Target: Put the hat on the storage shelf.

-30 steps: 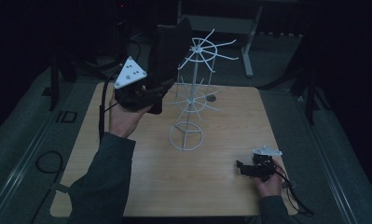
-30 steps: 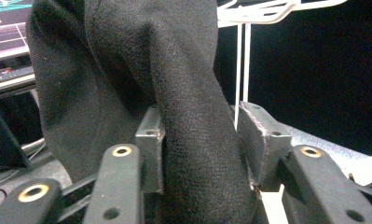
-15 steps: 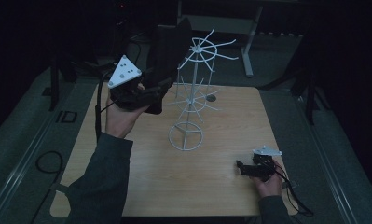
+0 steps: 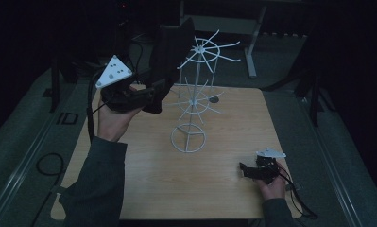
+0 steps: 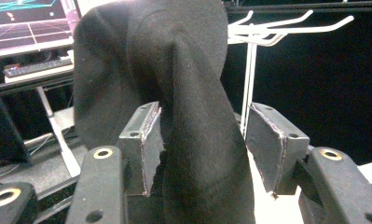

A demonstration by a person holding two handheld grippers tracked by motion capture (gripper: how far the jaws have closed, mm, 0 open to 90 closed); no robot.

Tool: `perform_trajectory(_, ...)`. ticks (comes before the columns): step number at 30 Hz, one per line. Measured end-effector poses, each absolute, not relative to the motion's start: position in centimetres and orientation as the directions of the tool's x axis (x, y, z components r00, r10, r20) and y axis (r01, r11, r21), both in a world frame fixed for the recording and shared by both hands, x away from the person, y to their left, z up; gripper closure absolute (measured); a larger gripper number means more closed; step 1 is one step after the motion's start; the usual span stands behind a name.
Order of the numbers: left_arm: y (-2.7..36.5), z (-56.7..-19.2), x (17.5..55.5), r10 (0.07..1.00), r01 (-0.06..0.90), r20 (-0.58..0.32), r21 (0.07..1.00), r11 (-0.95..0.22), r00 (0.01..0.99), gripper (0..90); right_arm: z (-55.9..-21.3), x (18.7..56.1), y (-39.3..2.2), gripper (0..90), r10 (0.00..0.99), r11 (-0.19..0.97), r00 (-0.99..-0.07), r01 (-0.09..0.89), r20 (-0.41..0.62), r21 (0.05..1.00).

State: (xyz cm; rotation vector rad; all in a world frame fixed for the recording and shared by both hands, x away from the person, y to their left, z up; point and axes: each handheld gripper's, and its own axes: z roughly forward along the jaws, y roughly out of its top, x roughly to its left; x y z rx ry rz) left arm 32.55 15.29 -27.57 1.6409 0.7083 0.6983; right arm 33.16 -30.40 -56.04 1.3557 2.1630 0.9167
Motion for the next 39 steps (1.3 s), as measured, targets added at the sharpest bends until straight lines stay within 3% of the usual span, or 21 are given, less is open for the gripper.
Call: perform_trajectory(39, 20.3, -27.4, 31.5, 0.843, 0.107, 0.036, 0.988, -0.109, 0.536, 51.6, -56.0, 33.2, -30.4, 13.3, 0.902, 0.305, -0.433, 0.62, -0.009, 0.722)
